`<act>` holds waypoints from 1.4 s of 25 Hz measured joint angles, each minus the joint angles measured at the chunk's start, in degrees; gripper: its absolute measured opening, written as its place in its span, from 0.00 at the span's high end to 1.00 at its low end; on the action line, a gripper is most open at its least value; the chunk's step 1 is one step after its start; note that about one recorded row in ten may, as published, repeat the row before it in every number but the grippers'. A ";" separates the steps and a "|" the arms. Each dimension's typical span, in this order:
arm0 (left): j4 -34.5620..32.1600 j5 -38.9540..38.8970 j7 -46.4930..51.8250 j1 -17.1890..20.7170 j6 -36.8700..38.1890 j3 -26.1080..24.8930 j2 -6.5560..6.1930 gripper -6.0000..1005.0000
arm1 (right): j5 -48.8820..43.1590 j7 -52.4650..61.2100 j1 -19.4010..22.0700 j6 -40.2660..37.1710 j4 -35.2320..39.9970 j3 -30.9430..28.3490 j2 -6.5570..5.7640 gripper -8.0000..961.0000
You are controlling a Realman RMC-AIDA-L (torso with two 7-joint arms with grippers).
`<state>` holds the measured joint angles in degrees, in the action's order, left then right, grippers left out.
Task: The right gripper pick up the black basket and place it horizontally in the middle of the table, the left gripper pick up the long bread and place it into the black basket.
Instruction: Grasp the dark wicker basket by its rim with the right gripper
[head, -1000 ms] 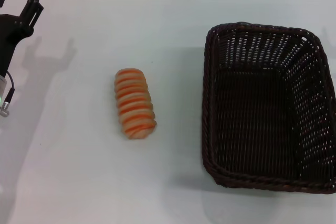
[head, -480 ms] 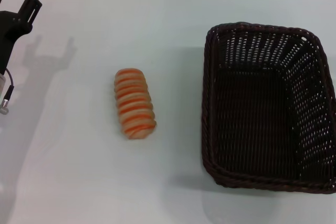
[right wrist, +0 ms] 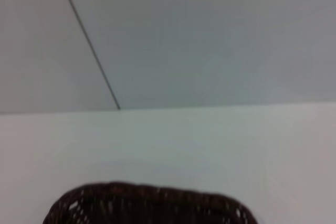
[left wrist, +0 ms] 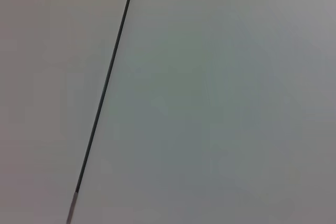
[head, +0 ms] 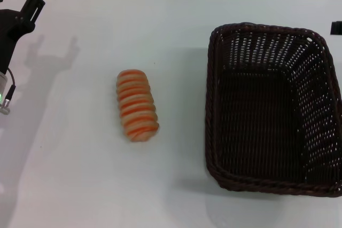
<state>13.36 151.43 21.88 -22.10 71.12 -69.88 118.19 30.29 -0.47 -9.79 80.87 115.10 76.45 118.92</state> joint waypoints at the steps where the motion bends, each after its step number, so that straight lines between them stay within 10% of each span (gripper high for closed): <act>1: 0.00 -0.07 0.00 -0.04 -0.01 -0.06 -0.02 0.13 | 0.00 0.00 0.00 0.00 0.00 0.00 0.00 0.15; 35: -0.70 -0.17 0.00 -1.72 -0.30 -2.89 -0.16 0.13 | -3.34 3.55 -0.98 12.48 -2.62 3.37 0.21 0.20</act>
<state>12.65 151.26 21.88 -23.82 70.82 -72.77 118.03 26.95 3.08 -10.77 93.35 112.48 79.82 119.13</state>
